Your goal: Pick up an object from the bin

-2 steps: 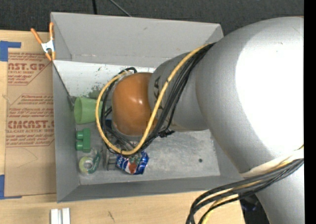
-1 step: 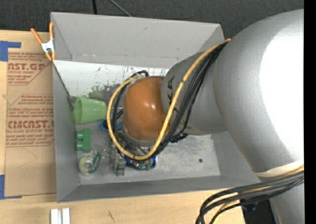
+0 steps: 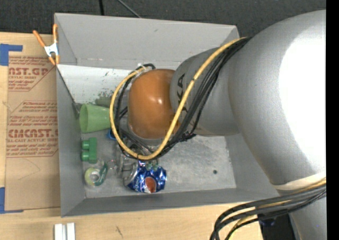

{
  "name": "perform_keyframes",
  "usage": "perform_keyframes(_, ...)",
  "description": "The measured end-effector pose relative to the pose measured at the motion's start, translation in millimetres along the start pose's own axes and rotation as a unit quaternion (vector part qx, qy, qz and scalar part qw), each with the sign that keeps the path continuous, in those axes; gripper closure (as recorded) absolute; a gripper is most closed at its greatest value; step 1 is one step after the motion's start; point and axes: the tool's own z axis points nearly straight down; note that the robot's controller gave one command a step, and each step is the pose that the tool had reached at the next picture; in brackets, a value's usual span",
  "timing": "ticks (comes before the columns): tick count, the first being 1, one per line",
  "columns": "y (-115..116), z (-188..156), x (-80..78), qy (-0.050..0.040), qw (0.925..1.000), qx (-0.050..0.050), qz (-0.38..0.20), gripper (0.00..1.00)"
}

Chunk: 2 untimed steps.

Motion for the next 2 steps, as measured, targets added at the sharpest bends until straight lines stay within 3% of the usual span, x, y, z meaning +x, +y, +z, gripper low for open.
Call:
perform_keyframes(1, -0.1, 0.8, 1.3, 0.0015, 1.0, 0.0, 0.0, 0.0)
perform_keyframes(2, -74.7, 37.4, 25.1, 0.0022, 0.9964, 0.001, 0.085, 0.0)
